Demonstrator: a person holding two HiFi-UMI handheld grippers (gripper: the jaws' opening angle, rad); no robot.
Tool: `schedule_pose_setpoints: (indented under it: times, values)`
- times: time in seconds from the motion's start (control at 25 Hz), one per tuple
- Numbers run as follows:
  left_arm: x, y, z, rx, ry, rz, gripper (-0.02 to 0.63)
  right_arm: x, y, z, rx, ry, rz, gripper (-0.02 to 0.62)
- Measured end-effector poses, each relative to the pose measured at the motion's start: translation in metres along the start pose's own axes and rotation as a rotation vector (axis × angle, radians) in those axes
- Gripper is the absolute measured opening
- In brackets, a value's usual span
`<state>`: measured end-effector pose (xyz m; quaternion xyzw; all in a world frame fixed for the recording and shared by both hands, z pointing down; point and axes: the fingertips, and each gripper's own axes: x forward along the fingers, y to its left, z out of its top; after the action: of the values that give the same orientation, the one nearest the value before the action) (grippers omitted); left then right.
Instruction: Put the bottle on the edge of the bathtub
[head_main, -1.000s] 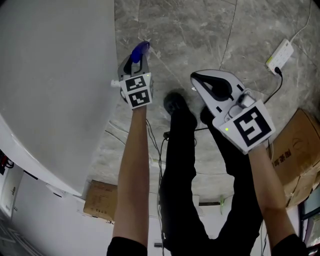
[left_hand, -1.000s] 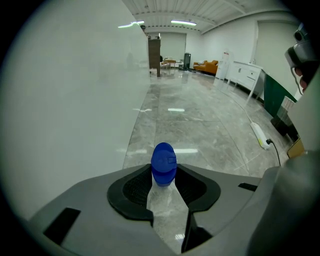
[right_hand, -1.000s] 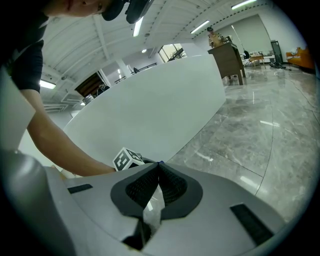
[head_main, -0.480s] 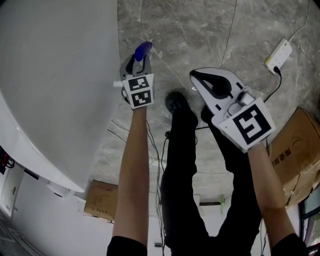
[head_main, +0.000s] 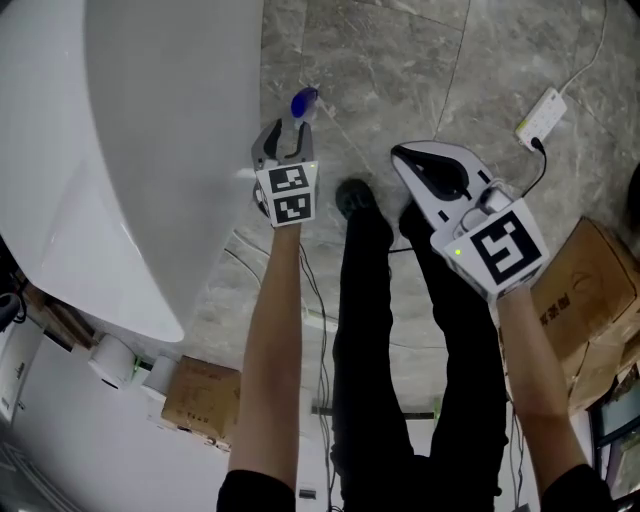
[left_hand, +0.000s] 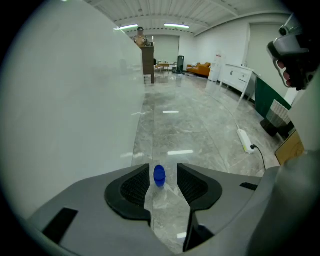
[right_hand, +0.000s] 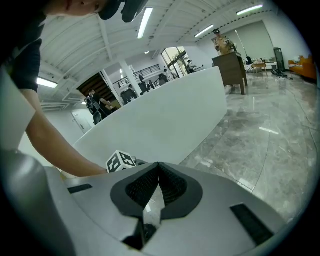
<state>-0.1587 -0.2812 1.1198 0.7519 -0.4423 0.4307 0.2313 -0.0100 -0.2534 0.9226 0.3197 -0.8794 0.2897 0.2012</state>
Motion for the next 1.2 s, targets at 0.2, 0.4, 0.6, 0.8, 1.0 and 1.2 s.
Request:
schedule_pose_setpoints:
  times: [0.2,0.4,0.6,0.8,1.0,1.2]
  values:
    - [-0.062,-0.014,0.047,-0.006,-0.054,-0.029,0.167,-0.037,0.02,0.05,-0.038,-0.005,-0.008,0.012]
    - [-0.128,-0.025,0.093,-0.016,-0.1,-0.038,0.143,-0.082,0.045,0.093,-0.062,-0.006,-0.02,0.012]
    - [-0.198,-0.034,0.127,-0.045,-0.133,-0.051,0.126,-0.128,0.079,0.127,-0.021,0.018,-0.037,0.012]
    - [-0.266,-0.032,0.161,-0.059,-0.18,-0.057,0.106,-0.169,0.115,0.166,-0.025,0.02,-0.059,0.012]
    - [-0.336,-0.027,0.191,-0.084,-0.24,-0.056,0.083,-0.202,0.149,0.204,-0.046,-0.013,-0.082,0.012]
    - [-0.421,-0.023,0.225,-0.098,-0.34,-0.067,0.058,-0.229,0.19,0.242,-0.051,-0.044,-0.099,0.012]
